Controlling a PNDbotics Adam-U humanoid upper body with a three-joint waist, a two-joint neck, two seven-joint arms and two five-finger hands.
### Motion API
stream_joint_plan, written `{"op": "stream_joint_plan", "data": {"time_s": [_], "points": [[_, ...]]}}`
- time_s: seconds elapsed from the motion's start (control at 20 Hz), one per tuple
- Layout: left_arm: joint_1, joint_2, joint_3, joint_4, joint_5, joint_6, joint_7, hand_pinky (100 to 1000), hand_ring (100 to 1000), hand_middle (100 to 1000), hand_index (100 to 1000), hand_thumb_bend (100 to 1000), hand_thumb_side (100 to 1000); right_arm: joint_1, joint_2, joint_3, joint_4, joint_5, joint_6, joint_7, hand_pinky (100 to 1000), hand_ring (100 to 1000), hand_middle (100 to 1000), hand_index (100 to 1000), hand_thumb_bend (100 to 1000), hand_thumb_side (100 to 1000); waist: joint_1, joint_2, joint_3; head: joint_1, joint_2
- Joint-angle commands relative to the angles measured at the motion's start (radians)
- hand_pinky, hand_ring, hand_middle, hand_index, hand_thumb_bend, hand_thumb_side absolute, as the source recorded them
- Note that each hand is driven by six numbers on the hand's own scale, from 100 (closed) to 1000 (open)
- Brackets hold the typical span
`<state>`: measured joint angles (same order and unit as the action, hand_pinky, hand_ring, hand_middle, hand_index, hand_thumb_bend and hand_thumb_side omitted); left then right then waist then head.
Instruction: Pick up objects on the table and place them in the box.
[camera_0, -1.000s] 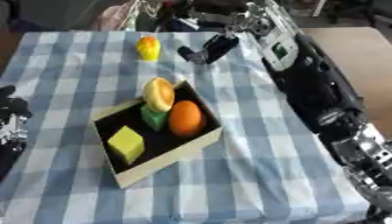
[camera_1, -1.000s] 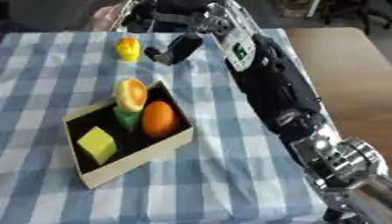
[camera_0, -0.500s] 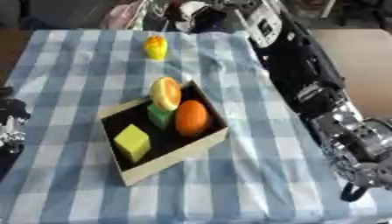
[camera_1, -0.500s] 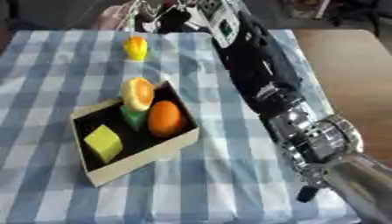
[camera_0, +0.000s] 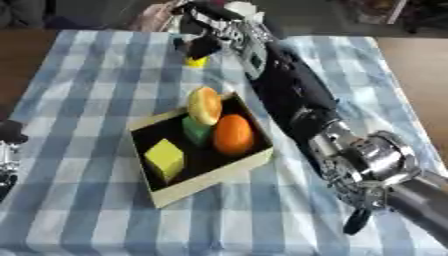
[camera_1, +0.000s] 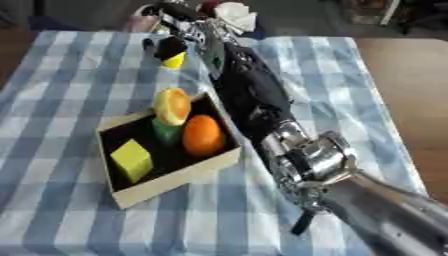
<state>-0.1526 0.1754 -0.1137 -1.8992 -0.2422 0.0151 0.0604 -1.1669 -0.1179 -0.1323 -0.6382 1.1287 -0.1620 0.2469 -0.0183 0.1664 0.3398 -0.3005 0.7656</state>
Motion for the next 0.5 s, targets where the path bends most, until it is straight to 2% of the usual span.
{"op": "stream_joint_plan", "data": {"time_s": [0.05, 0.25, 0.5], "points": [[-0.016, 0.007, -0.004, -0.021, 0.004, -0.002, -0.009, 679, 579, 584, 806, 210, 586, -0.022, -0.006, -0.020, 0.013, 0.065, 0.069, -0.034, 908, 877, 952, 966, 100, 409, 0.002, -0.004, 0.010, -0.015, 0.004], [-0.016, 0.005, -0.006, -0.022, 0.006, -0.003, -0.014, 679, 579, 583, 806, 210, 587, -0.016, -0.007, -0.026, 0.025, 0.161, 0.160, -0.086, 889, 875, 957, 970, 100, 361, 0.002, -0.003, 0.024, -0.023, 0.004], [-0.017, 0.004, -0.009, -0.020, 0.006, -0.003, -0.018, 680, 579, 583, 807, 211, 589, -0.008, -0.009, -0.037, 0.043, 0.260, 0.257, -0.152, 880, 878, 973, 972, 100, 356, 0.000, -0.001, 0.032, -0.026, 0.004]]}}
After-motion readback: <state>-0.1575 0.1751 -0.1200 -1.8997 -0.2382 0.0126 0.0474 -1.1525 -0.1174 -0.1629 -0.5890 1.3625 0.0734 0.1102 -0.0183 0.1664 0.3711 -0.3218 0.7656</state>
